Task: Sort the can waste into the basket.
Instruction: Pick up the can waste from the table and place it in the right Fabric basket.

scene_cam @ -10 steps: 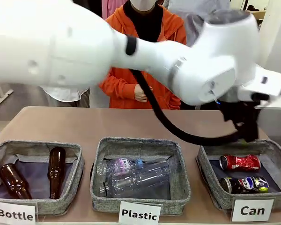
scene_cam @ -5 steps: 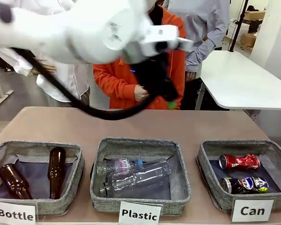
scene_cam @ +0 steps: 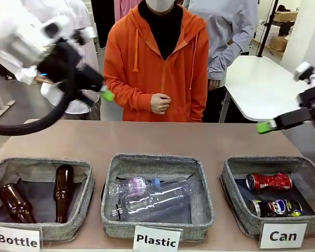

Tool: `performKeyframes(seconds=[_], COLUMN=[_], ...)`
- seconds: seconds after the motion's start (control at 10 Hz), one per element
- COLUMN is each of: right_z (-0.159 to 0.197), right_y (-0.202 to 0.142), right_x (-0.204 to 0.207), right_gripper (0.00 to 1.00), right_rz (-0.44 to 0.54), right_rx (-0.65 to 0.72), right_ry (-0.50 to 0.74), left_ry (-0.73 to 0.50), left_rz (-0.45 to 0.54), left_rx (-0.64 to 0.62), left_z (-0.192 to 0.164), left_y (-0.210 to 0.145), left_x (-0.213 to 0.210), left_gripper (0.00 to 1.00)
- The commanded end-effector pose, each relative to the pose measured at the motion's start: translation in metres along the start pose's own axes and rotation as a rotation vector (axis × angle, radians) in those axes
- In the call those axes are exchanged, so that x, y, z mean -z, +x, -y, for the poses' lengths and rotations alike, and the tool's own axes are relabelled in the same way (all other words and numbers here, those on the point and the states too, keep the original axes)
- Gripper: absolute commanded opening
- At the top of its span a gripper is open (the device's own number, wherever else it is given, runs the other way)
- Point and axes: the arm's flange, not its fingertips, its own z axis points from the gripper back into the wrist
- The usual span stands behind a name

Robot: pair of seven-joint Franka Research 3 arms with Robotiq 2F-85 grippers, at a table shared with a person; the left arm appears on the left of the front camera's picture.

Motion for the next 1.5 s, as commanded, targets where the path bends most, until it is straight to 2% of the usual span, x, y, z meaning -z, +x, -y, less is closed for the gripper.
performKeyframes(seconds=[0.0,0.1,0.2,0.4,0.5,0.6,0.7,1.4], right_z=[-0.001,-0.001,0.003,0.013,0.014,0.015,0.011,0.011], right_y=[0.006,0.011,0.014,0.029,0.03,0.031,0.023,0.023], right_x=[0.02,0.029,0.031,0.022,0.017,0.011,0.02,0.02], right_gripper=[1.0,1.0,1.0,1.0,1.0,1.0,1.0,1.0], right_rz=[0.074,0.105,0.147,0.311,0.327,0.336,0.266,0.266], right_rx=[0.113,0.21,0.244,0.332,0.347,0.33,0.314,0.314], right_ry=[-0.063,0.015,0.087,0.214,0.233,0.193,0.191,0.191], left_ry=[-0.216,-0.287,-0.318,-0.417,-0.46,-0.493,-0.406,-0.406], left_rz=[0.039,0.056,0.085,0.129,0.145,0.141,0.112,0.112], left_rx=[-0.231,-0.362,-0.407,-0.412,-0.41,-0.409,-0.447,-0.447], left_z=[-0.041,-0.066,-0.09,-0.119,-0.133,-0.145,-0.132,-0.132], left_y=[-0.018,-0.026,-0.043,-0.063,-0.074,-0.082,-0.069,-0.069], left_x=[-0.019,-0.025,-0.026,-0.032,-0.031,-0.025,-0.035,-0.035], left_gripper=[1.0,1.0,1.0,1.0,1.0,1.0,1.0,1.0])
